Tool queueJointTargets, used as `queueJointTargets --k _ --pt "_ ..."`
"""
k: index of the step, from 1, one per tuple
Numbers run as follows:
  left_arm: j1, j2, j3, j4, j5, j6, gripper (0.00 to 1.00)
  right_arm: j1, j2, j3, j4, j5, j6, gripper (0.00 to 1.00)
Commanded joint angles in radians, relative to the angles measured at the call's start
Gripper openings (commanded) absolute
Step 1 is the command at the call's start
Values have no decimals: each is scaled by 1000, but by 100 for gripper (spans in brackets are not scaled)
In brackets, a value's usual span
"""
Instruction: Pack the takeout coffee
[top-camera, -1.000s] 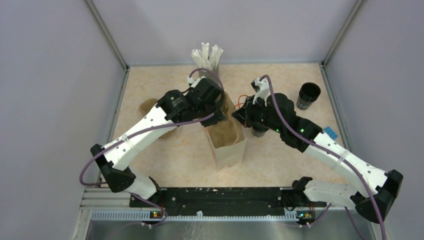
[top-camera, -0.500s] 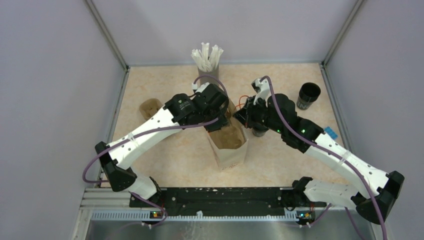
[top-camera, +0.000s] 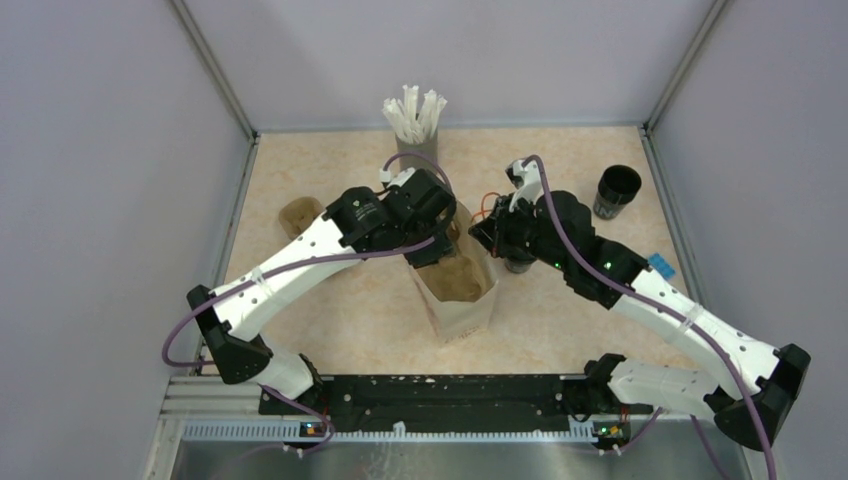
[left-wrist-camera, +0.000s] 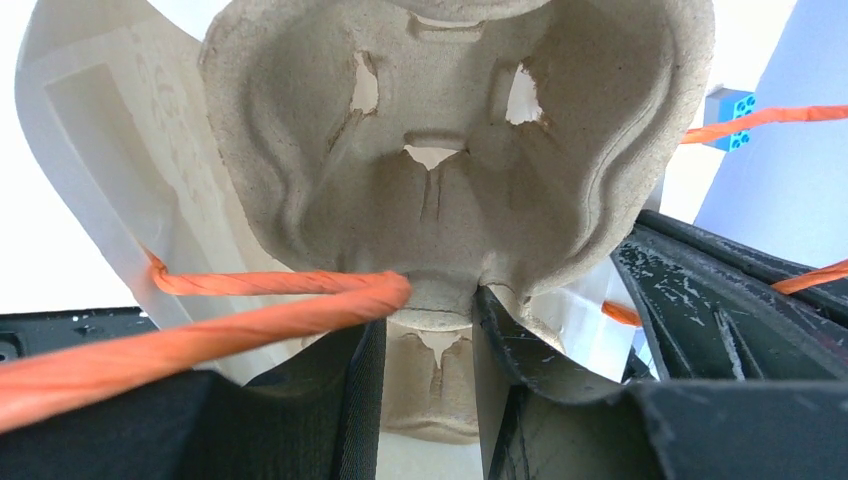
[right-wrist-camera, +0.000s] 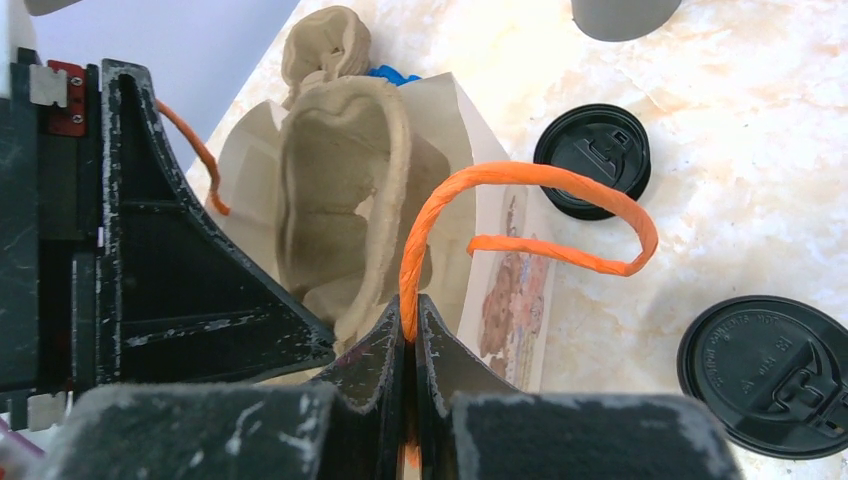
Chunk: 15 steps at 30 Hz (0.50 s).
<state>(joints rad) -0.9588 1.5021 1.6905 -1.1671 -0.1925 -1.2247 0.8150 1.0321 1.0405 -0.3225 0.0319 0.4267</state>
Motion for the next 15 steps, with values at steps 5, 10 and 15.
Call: queueJointTargets --k 5,10,15 --pt "-24 -21 -39 -35 63 -41 18 5 -25 -6 4 26 -32 0" --pt "-32 -26 -17 -8 31 -21 18 4 -27 -5 -1 20 -48 4" --pt "-32 -13 -18 -17 40 -1 20 4 -21 27 -9 40 -44 25"
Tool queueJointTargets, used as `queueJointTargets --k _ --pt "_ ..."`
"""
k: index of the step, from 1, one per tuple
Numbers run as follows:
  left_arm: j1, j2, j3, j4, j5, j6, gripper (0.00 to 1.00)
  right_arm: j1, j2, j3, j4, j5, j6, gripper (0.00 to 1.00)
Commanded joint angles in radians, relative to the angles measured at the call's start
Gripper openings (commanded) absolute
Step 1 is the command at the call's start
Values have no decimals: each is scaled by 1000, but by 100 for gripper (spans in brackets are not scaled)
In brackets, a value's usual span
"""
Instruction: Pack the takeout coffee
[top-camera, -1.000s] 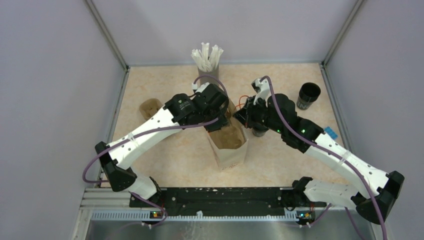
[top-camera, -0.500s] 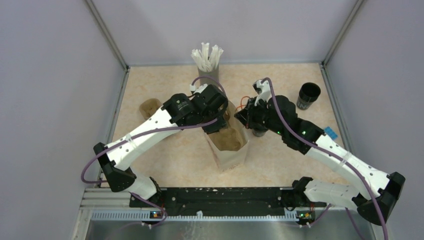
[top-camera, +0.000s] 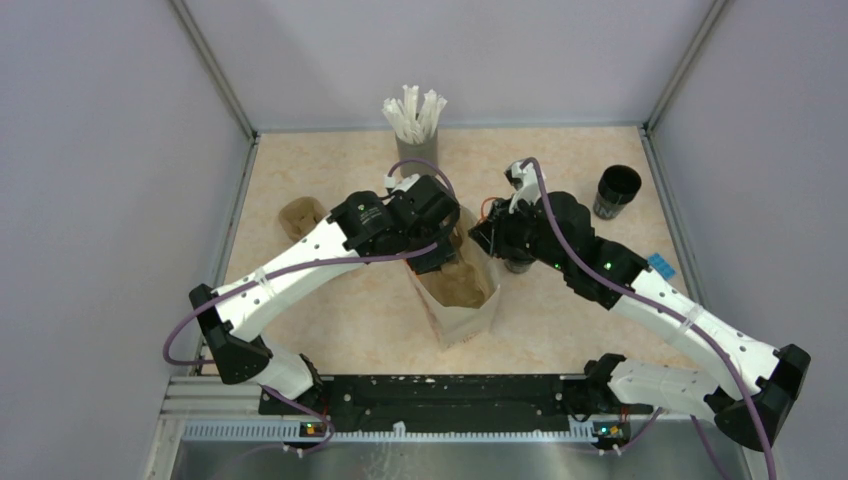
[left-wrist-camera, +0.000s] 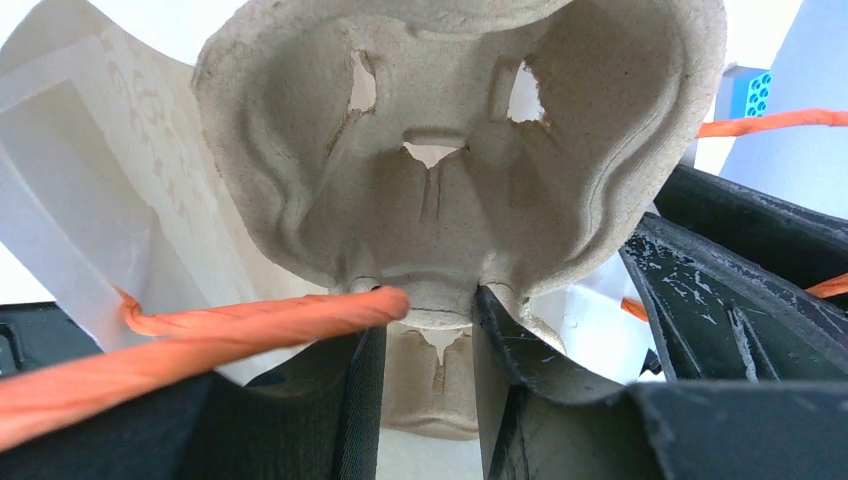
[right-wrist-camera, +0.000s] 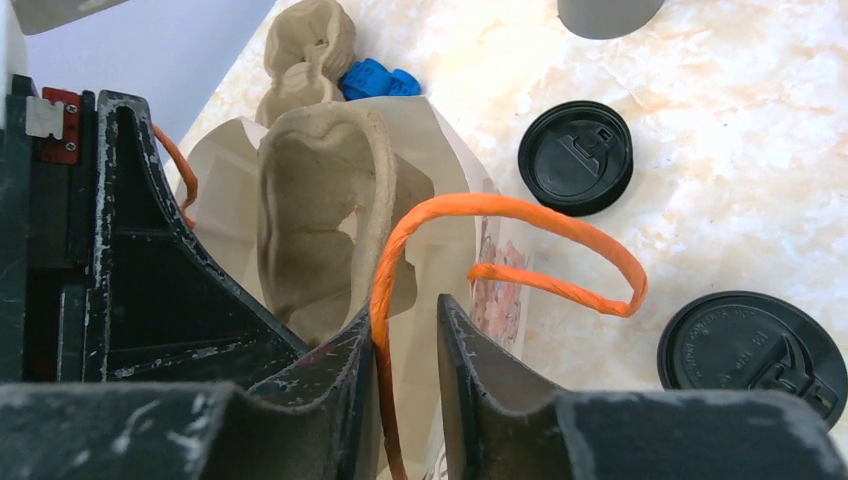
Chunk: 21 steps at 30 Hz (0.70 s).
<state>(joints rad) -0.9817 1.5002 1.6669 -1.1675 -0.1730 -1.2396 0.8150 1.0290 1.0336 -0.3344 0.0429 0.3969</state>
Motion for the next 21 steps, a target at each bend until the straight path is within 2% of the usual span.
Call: queueJointTargets --k 1,8,15,21 --pt "-9 -4 6 -25 23 13 20 4 -15 41 1 32 -16 25" --pt "-9 2 24 -24 25 10 19 5 -21 42 9 32 -12 1" --pt "-6 -10 132 -94 35 35 19 4 -27 61 -35 123 1 0" --pt "-5 0 102 -9 163 43 19 4 -8 71 -17 132 15 0"
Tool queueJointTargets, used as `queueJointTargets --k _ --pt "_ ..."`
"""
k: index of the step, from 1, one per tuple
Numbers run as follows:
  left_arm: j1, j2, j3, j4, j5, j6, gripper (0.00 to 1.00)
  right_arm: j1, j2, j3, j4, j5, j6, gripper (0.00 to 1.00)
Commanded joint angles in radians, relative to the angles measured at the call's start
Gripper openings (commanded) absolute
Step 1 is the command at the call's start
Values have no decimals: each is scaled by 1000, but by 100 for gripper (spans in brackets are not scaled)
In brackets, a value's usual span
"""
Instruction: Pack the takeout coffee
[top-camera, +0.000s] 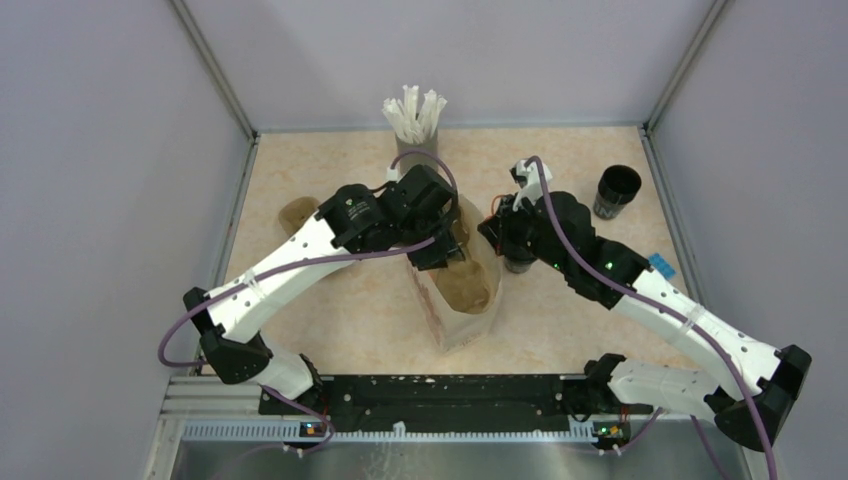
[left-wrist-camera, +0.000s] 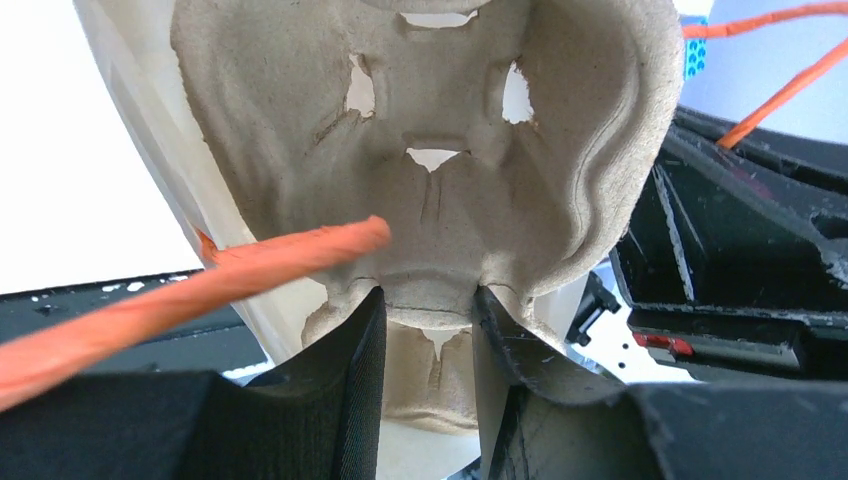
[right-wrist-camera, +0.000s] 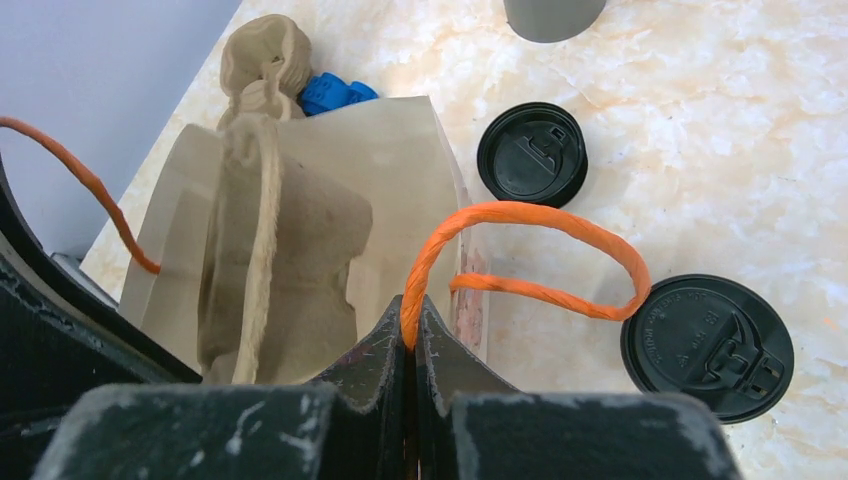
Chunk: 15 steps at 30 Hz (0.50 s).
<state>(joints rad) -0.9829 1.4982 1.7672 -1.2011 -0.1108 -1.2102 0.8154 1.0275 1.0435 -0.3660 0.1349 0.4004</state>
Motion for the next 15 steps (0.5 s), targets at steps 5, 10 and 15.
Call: queueJointTargets --k 5,10,15 --pt "-3 35 1 -57 68 23 19 5 -2 62 27 17 14 0" --pt "0 80 12 -80 10 56 21 4 -4 44 49 -29 15 0" --pt "0 136 32 -99 -48 52 22 4 -5 34 62 -56 10 0"
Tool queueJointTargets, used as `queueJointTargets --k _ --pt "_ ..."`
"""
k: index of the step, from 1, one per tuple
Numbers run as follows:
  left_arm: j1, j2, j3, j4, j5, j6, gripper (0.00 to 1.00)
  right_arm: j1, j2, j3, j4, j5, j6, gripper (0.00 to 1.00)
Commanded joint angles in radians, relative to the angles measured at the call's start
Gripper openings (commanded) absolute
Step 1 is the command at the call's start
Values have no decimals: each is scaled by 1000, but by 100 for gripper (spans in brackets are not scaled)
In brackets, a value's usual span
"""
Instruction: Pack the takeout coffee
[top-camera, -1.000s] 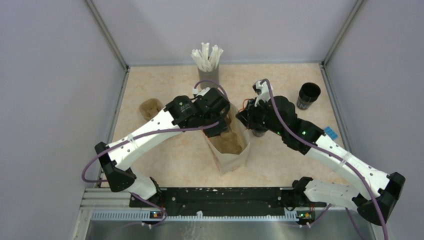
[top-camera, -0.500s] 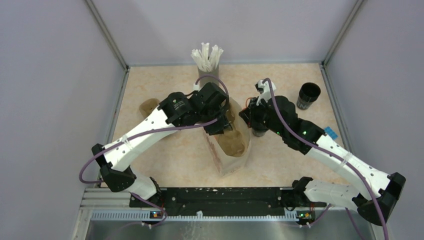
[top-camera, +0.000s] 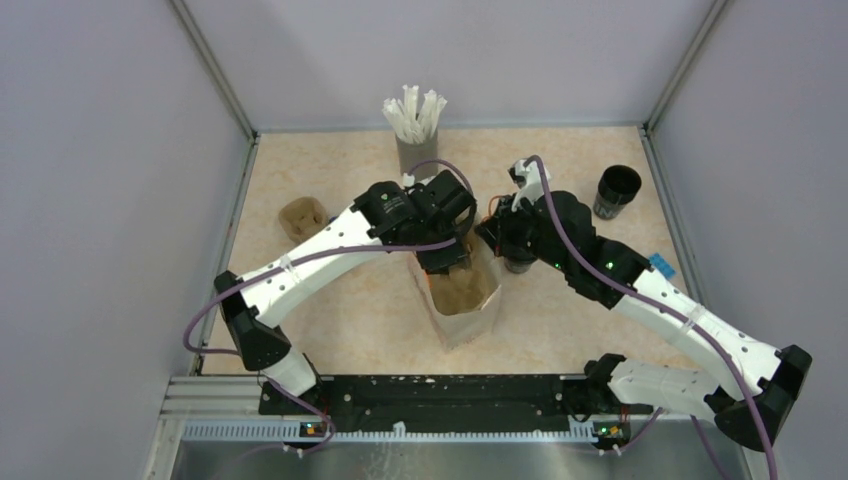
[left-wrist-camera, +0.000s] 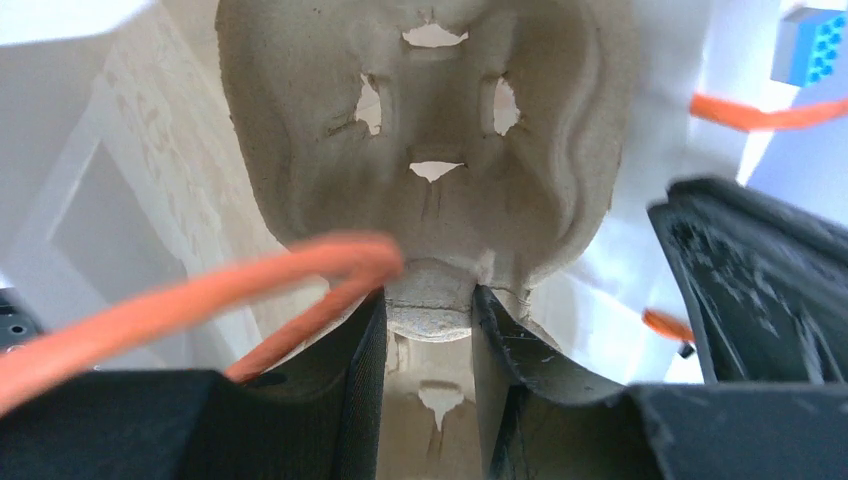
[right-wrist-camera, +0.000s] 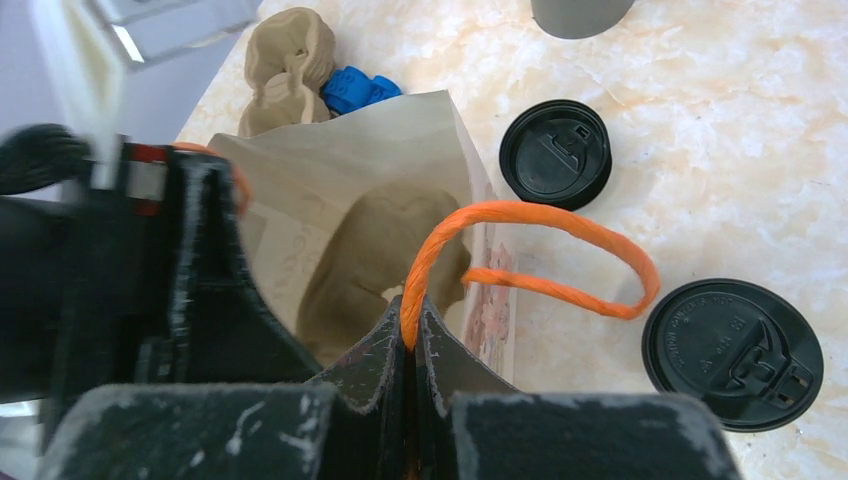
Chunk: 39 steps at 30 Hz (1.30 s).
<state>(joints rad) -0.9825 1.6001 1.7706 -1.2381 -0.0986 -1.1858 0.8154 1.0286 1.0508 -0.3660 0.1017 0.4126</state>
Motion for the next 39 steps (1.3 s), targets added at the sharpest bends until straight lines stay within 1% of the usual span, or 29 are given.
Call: queueJointTargets --k 1,6,9,13,17,19,23,26,28,29,35,37,39 --pt "-1 36 27 -52 -69 21 22 4 -7 22 62 -26 -2 0" --pt "0 16 0 -21 -130 -22 21 4 -19 3 62 -28 -4 0" --pt "1 -18 -48 37 -144 -42 21 4 -19 1 60 -33 -5 0" --pt "1 -45 -115 94 -126 -68 24 4 -22 -5 60 -43 -9 0" --pt "1 -28 -141 105 -82 -83 27 5 -23 -13 62 -43 -8 0" --pt "1 -22 -138 102 -78 -83 34 4 -24 -15 61 -42 -12 0" --pt "1 -20 -89 86 -91 -68 39 4 -24 -23 61 -40 -11 5" --pt "1 -23 -55 57 -97 -65 46 5 -23 -31 62 -34 -13 7" --pt "1 -36 -62 47 -93 -66 53 4 -21 -37 57 -34 -18 7" --pt "1 -44 -69 45 -92 -66 55 4 -22 -38 55 -32 -17 8" --pt "1 -74 -81 36 -104 -55 56 4 -17 -55 63 -34 -15 9" --pt "1 -76 -51 57 -107 -24 56 4 -15 -57 63 -36 -12 9" --pt "1 -83 -1 113 -97 27 57 4 -13 -58 59 -39 -12 9"
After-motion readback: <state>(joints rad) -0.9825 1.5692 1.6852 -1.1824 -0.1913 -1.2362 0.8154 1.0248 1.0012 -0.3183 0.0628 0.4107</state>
